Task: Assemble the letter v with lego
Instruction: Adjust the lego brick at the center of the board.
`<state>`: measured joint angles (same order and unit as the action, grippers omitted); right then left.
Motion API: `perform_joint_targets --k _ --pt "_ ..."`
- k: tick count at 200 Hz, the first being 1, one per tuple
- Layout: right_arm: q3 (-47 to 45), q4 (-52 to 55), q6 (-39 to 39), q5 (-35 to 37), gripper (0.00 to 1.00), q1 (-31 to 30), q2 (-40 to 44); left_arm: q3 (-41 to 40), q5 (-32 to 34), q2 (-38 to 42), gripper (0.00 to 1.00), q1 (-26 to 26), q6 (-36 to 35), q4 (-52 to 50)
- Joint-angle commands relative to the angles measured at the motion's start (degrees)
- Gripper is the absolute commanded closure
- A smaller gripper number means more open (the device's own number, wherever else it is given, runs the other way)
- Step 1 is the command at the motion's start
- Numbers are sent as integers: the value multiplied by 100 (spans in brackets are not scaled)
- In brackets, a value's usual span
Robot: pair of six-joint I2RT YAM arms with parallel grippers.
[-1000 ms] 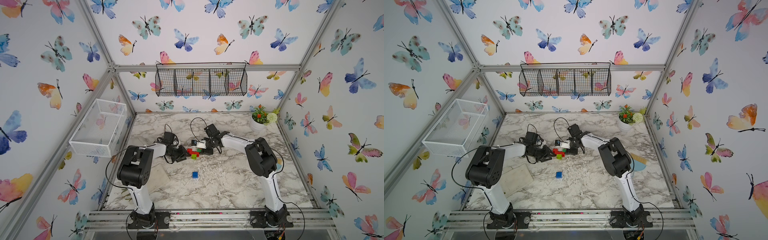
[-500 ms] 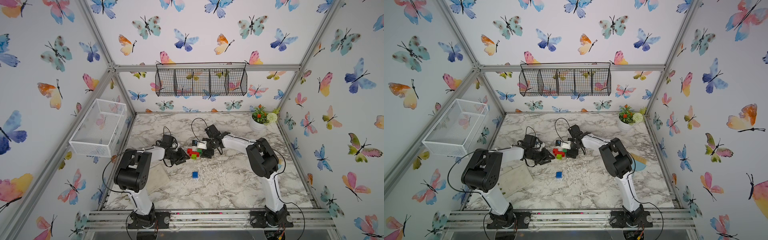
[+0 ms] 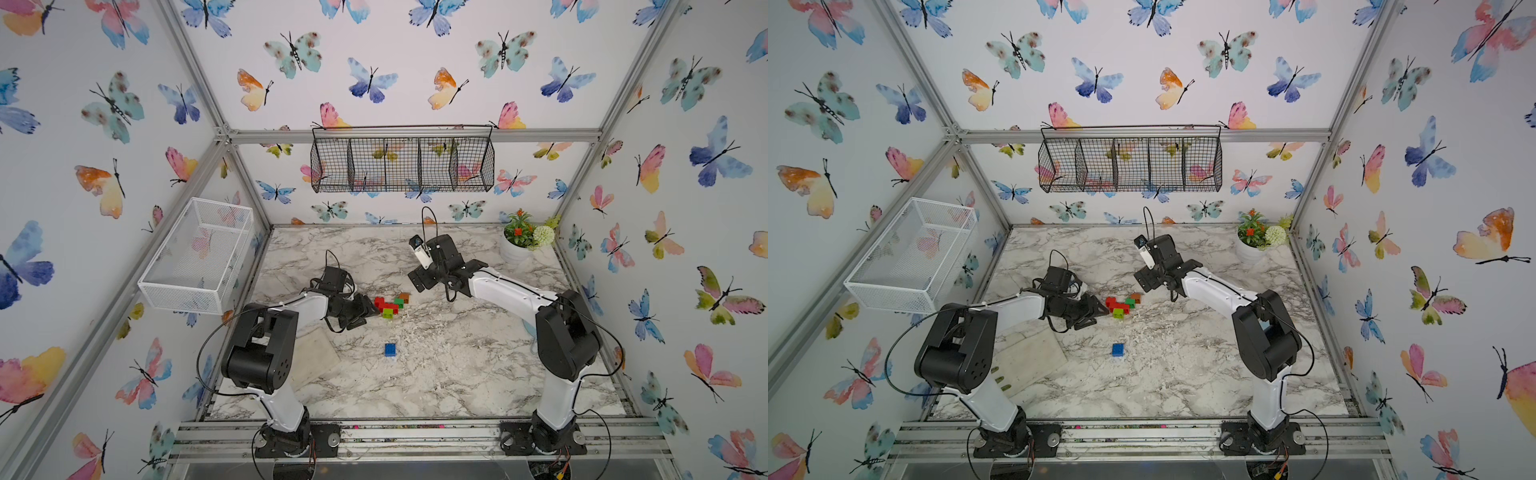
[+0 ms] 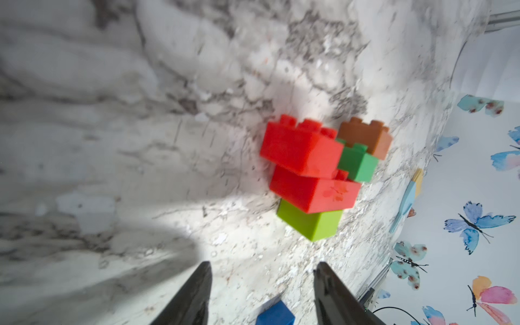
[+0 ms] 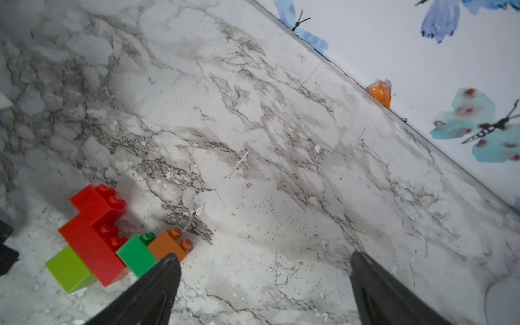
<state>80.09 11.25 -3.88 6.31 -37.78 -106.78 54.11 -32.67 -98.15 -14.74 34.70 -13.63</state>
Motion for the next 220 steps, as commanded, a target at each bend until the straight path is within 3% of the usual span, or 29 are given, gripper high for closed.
perform_joint_targets --k 1,37,94,158,220 --pt "-633 104 1451 -338 2 -10 377 516 241 -199 35 -19 -104 -100" --pt "-2014 -1126 2484 -1242 2 -10 1064 1155 320 -688 30 -15 -121 0" --pt "-2849 -1567 2892 -2232 2 -10 1328 1327 -139 -1287 39 -46 130 570" --pt "-3464 -1819 3022 -2388 2 -10 1529 234 -501 -829 44 -342 865 1649" --pt "-3526 -1700 2933 -2324 2 -10 1789 -112 -218 -173 43 -361 842 1437"
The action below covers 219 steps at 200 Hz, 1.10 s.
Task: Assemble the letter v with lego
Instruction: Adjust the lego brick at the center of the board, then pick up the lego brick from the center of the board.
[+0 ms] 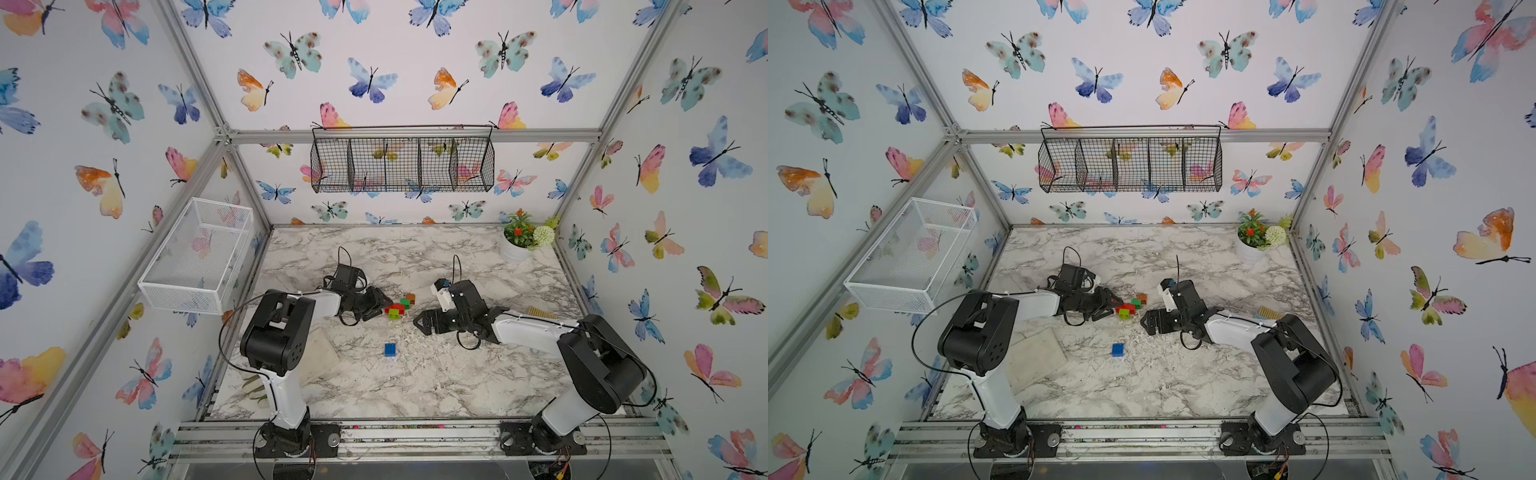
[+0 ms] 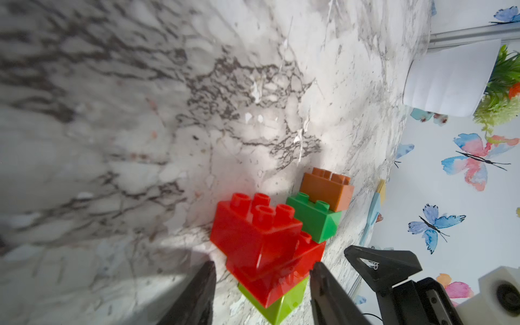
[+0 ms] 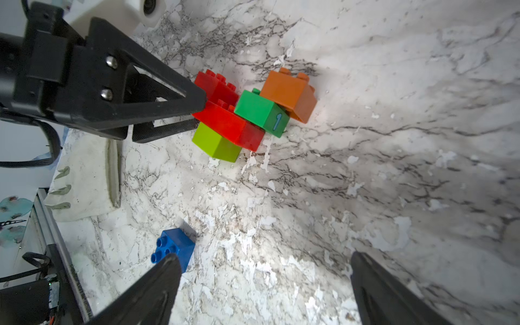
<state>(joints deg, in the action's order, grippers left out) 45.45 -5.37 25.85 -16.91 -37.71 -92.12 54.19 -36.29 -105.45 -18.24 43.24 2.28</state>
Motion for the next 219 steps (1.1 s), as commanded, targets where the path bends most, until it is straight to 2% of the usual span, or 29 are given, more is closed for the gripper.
perform_joint_targets --k 1,23,34,53,71,90,116,163,187,219 --pt "-67 -37 -42 0 2 -17 333 -125 164 581 42 -12 -24 -178" --pt "-139 39 -84 182 2 -8 563 -193 790 1173 36 -54 -327 -988" --pt "-183 83 -100 266 2 -10 636 -144 1486 1470 32 -231 -527 -1596" --pt "-251 89 -111 304 2 1 675 -67 2327 1781 24 -769 -657 -2516" --pt "-289 86 -107 315 2 1 677 -176 2753 1956 19 -1429 -445 -2905" --pt "-339 66 -72 319 2 17 717 -351 3017 2028 19 -1976 -29 -2971" --pt "-446 19 -23 310 2 18 819 -492 3256 1879 22 -2410 387 -2850" --pt "-698 44 -127 334 2 32 1082 -418 3365 1241 34 -2693 431 -2718" --pt "-863 -70 -269 243 2 62 1233 -503 3404 1102 45 -2715 422 -2637" --pt "-1170 -747 -1001 -767 1 79 1345 -550 3431 1111 65 -2710 342 -2578"
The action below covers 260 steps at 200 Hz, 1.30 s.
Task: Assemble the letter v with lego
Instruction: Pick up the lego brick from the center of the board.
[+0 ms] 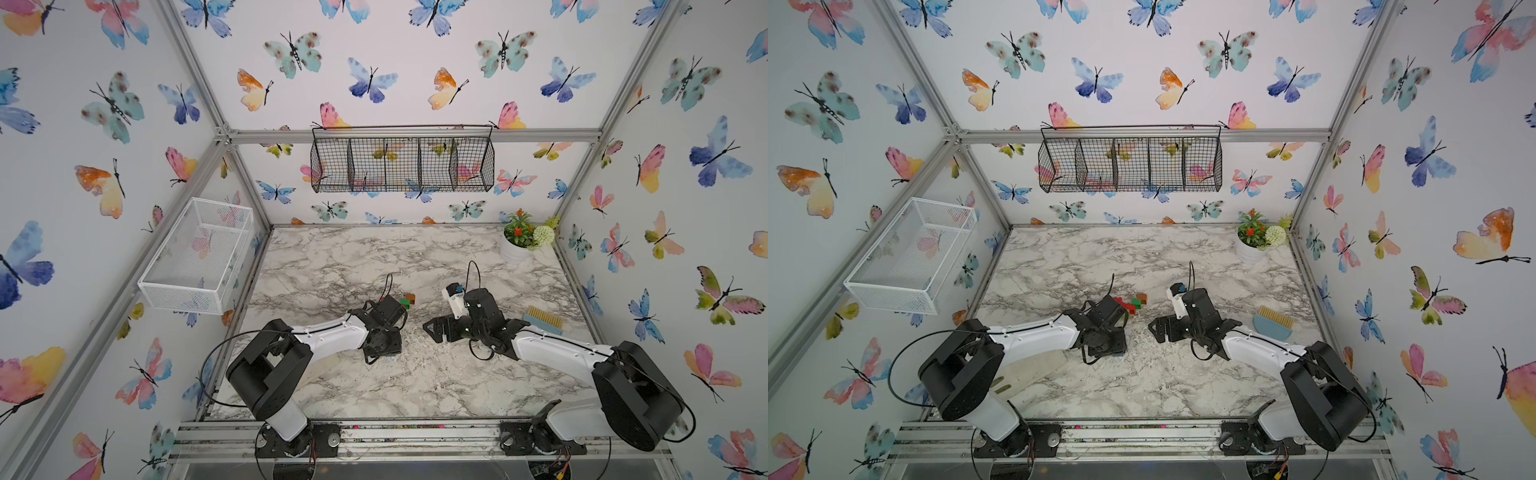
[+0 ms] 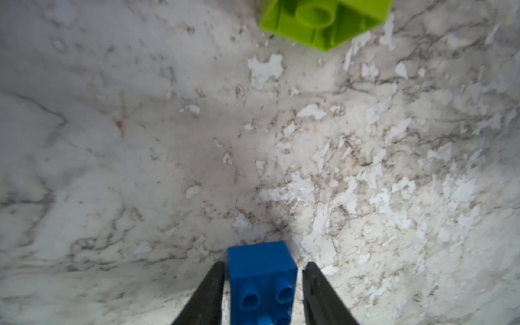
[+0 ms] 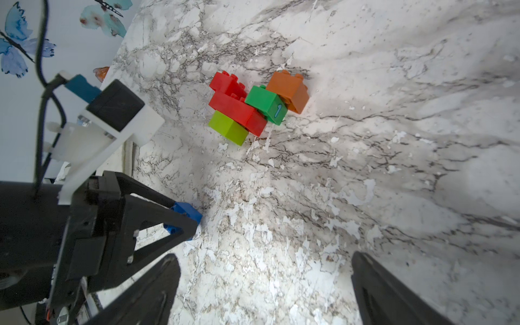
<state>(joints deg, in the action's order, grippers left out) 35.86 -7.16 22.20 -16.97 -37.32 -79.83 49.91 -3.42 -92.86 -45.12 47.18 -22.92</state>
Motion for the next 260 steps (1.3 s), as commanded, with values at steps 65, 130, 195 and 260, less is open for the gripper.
perform_joint_targets --k 65,130,195,260 --pt "-731 -1957 -2527 -2653 2 32 414 -629 -1840 1065 81 1031 -947 834" --pt "-617 -3054 -3903 -2819 9 15 190 -424 -4235 1464 84 1965 -1957 779" --pt "346 -1903 -4587 -2338 12 -303 -453 -246 -4520 1490 84 2026 -1838 955" --pt "930 -1289 -4680 -1903 23 -588 -1004 -147 -4503 1486 83 2070 -1738 1017"
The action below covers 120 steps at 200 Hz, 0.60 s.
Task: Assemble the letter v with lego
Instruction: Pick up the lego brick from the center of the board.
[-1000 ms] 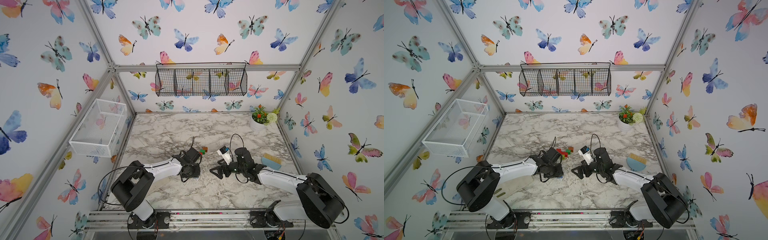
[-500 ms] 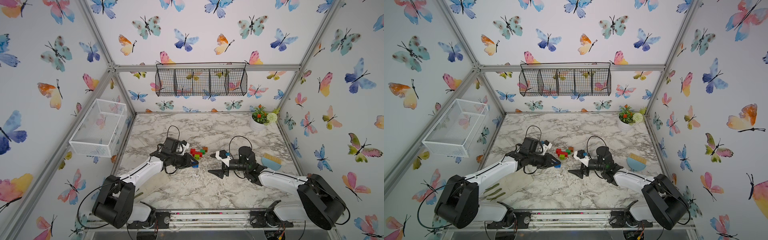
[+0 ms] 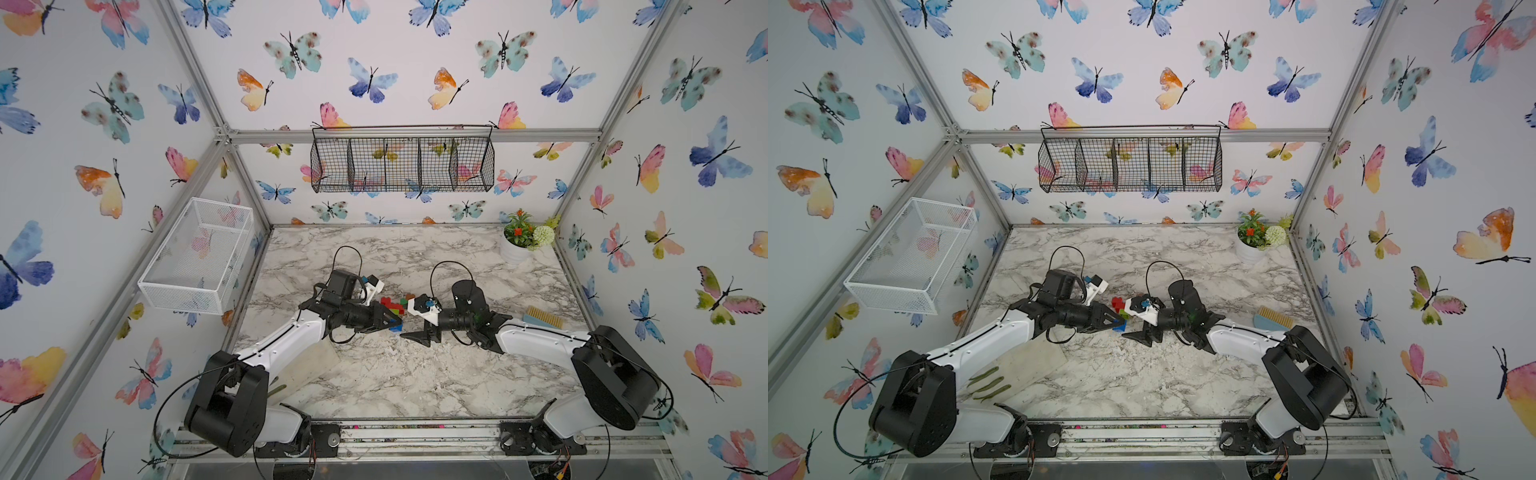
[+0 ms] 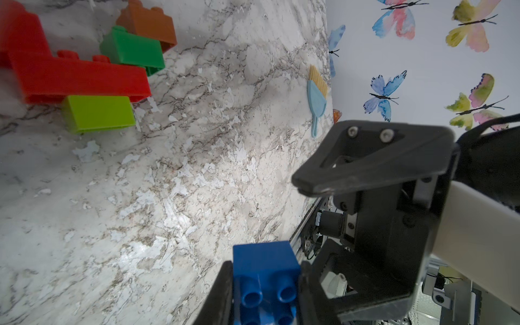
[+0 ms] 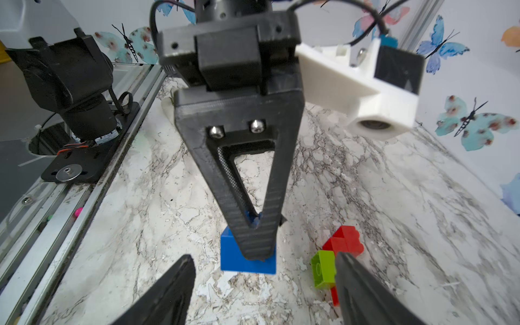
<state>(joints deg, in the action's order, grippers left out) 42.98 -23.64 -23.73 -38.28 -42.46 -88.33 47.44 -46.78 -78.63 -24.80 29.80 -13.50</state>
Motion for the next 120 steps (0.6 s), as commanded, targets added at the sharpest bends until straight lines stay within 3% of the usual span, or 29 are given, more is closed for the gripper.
perform_joint_targets --k 1,64,98,120 --pt "223 360 -79 231 24 -81 -160 99 -165 61 83 37 -1 75" --pt "246 -226 460 640 54 -296 -410 72 -128 31 81 60 8 75" --pt "276 -375 661 728 57 -393 -465 21 -120 56 81 82 16 82" --pt "290 -414 750 758 52 -426 -457 -48 -116 59 81 98 32 125"
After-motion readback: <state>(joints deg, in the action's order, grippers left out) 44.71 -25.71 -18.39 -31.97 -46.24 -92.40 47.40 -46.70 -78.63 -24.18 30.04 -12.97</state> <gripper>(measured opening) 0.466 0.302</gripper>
